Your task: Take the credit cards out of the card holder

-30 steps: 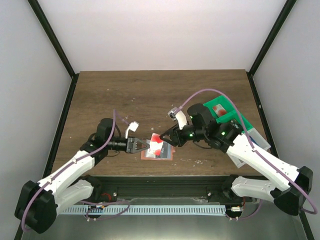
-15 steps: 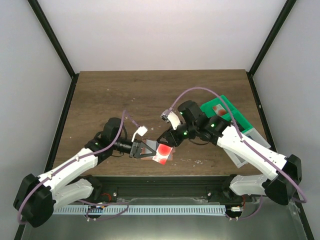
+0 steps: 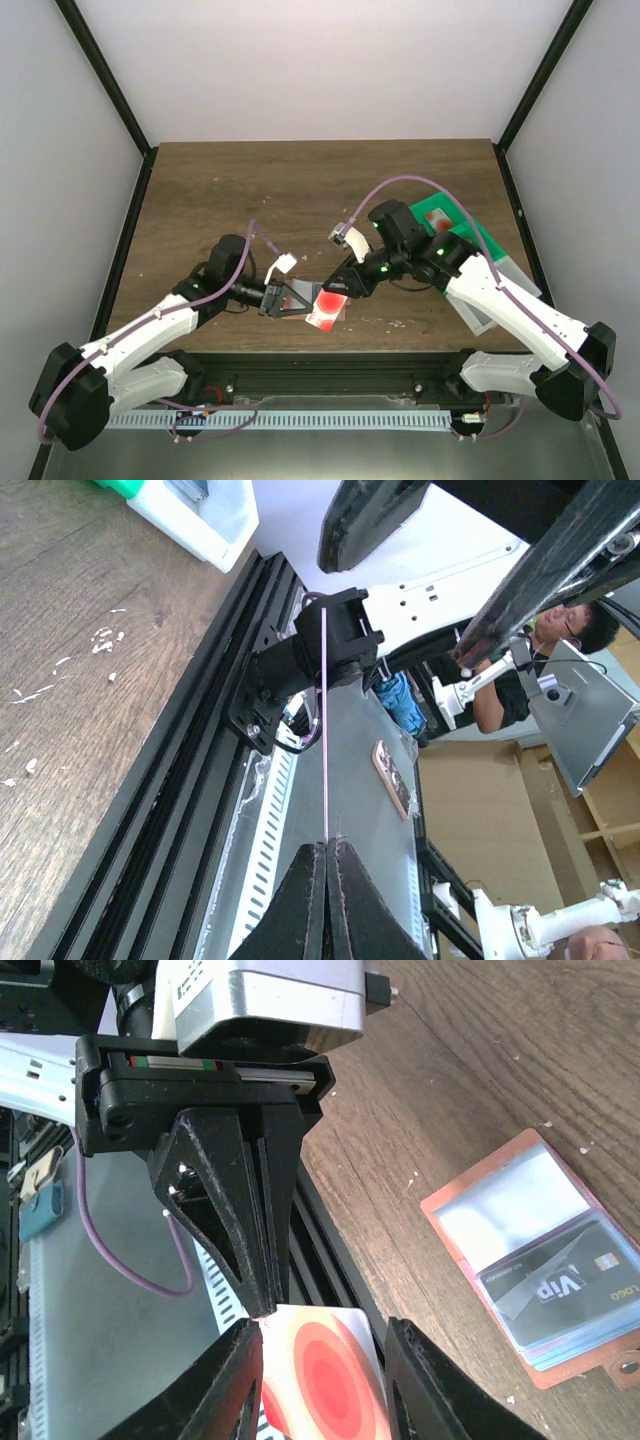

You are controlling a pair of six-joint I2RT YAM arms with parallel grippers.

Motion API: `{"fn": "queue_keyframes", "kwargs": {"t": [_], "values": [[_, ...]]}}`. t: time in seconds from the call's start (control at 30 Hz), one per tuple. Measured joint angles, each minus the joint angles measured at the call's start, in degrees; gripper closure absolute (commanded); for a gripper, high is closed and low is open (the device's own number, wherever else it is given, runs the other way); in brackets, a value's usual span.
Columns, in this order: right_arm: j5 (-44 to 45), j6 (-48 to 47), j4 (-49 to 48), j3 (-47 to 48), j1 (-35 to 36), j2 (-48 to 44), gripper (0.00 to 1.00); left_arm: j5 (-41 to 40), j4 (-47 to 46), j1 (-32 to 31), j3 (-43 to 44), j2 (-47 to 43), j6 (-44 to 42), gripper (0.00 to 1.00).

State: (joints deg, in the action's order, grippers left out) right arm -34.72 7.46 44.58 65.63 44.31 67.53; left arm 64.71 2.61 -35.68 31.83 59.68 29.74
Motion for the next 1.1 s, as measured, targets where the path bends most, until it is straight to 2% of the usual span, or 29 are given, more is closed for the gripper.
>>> {"fn": "queue_keyframes", "kwargs": {"t": [0.3,0.43,0.5,0.83,1.0,1.03,1.1], "values": [[0.70,0.00,0.46,-0.09,-0.55,0.02,0.62,0.94,-1.03,0.00,-0.02,-1.79,0.04,1.00],[0.17,-0.33,0.37,-0.66,-0.66,0.13,0.78,1.14,-1.55,0.00,-0.02,-1.84,0.04,1.00],[-0.72,-0.33,0.48,-1.03,-0.68,0.24,0.82,1.27,-1.90,0.00,-0.02,-1.81,0.02,1.00],[-2.99,-0.61,-0.48,-3.61,-0.70,-1.92,0.81,1.07,-3.17,0.00,-0.46,-1.77,-0.31,1.00],[-5.31,-0.87,-1.29,-3.65,-0.74,-2.69,0.99,0.31,-3.04,0.00,-0.48,-1.79,-1.46,1.00],[-5.75,-0.85,-1.49,-3.65,-0.81,-2.71,0.99,0.02,-2.95,0.00,-0.48,-1.84,-1.68,0.97],[-6.58,-0.79,-1.84,-3.67,-1.05,-2.71,0.99,-0.81,-2.75,0.00,-0.48,-1.90,-2.10,0.83]]}}
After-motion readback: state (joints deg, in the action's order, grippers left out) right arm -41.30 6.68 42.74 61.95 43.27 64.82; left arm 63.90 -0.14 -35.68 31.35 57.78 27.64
